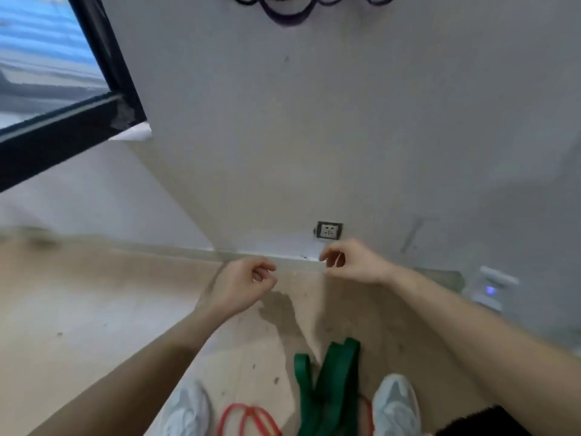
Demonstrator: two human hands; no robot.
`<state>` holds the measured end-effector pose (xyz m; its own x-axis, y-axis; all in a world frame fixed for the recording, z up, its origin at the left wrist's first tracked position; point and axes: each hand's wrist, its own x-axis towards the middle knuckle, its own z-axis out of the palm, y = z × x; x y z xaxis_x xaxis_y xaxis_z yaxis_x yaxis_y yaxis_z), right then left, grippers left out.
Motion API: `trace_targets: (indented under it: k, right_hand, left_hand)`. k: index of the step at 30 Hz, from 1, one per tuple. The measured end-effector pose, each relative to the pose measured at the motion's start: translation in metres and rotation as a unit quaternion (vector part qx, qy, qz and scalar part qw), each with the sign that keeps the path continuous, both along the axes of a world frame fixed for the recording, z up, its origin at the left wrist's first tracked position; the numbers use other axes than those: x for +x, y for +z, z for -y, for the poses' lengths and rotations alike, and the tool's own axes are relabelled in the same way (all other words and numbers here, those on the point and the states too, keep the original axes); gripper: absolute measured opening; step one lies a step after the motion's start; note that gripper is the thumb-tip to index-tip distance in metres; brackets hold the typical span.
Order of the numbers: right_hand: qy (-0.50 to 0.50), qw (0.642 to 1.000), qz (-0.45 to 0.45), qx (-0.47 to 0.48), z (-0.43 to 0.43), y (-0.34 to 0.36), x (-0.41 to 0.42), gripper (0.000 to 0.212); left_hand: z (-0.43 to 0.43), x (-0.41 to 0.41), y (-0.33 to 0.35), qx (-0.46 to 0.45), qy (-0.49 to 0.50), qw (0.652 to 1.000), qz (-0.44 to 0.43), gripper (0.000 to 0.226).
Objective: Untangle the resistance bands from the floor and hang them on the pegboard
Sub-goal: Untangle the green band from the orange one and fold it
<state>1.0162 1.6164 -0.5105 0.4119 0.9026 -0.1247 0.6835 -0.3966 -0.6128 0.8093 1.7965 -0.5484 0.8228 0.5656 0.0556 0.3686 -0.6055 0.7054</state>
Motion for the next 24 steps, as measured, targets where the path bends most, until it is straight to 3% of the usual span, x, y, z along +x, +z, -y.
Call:
trace_targets:
  k: [6, 11, 14, 20, 24]
  right_hand:
    - [0.012, 0.989, -0.066, -0.134, 0.019, -0.131, -0.040, 0.027]
    - [0.050, 0.968, -0.090, -0.227, 0.038, -0.214, -0.078, 0.050]
    - [0.122, 0.947, -0.023, -0.298, 0.056, -0.246, -0.096, 0.065]
    - [0.239, 0.870, 0.108, -0.419, 0.094, -0.274, -0.105, 0.083]
    - [0.270, 0.841, 0.187, -0.429, 0.102, -0.286, -0.114, 0.079]
  left_hand:
    - [0.048, -0.049, -0.133, -0.133, -0.018, 0.980, -0.148, 0.020]
    - [0.080, -0.081, -0.202, -0.096, -0.120, 0.948, -0.278, 0.045]
    - [0.083, -0.095, -0.228, -0.020, -0.190, 0.918, -0.348, 0.055]
    - [0.092, -0.122, -0.261, 0.005, -0.271, 0.872, -0.408, 0.064]
    - [0.097, -0.130, -0.267, 0.034, -0.357, 0.791, -0.495, 0.091]
